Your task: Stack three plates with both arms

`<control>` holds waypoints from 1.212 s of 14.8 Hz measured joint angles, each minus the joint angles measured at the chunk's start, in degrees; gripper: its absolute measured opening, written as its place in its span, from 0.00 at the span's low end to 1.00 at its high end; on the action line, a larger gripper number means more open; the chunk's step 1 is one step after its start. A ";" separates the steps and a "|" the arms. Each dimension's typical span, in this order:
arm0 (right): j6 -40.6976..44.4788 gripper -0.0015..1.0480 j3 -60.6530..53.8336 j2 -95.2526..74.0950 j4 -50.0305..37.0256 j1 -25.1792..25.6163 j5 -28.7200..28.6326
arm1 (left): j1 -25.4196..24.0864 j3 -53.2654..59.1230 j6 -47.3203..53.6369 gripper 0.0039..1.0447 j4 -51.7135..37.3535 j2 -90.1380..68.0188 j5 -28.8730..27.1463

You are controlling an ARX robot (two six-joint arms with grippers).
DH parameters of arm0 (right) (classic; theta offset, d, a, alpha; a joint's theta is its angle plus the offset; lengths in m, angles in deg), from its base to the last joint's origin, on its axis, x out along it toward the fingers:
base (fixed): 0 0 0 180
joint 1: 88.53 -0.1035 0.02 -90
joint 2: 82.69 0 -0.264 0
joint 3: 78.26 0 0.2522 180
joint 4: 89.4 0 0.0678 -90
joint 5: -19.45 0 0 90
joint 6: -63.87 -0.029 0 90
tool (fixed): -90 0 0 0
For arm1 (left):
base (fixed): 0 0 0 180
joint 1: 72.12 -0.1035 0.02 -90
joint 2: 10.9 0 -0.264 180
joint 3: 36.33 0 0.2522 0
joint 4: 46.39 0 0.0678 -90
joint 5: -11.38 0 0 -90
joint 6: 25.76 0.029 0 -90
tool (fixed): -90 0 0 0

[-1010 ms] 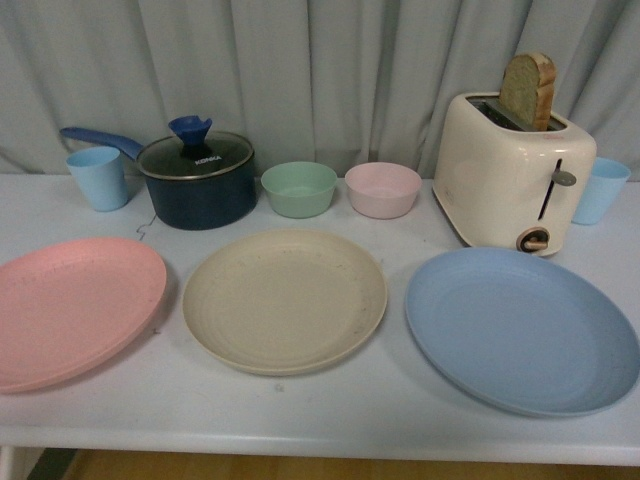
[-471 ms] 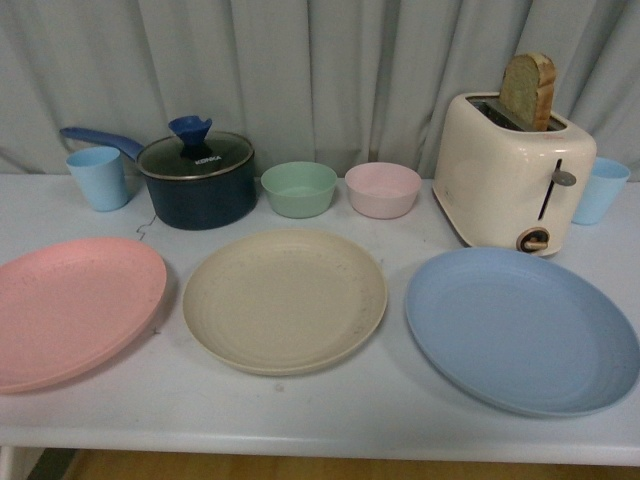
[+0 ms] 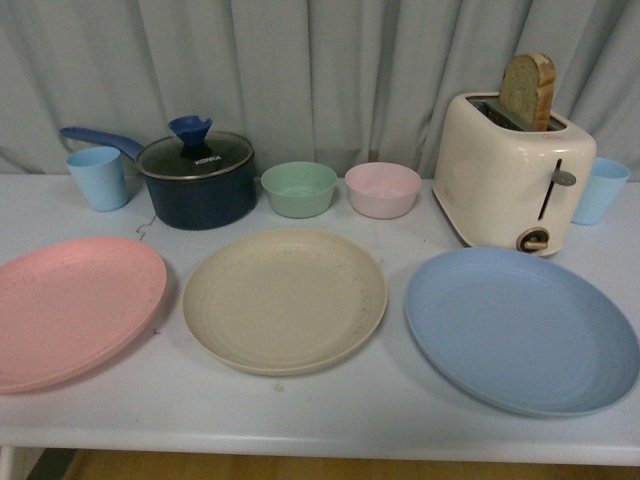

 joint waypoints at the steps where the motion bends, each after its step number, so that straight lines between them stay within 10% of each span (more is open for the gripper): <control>1: 0.00 0.94 0.00 0.00 0.00 0.00 0.00 | 0.00 0.00 0.00 0.94 0.00 0.00 0.00; 18: 0.00 0.94 0.00 0.00 0.00 0.00 0.00 | 0.00 0.00 0.00 0.94 0.00 -0.02 0.00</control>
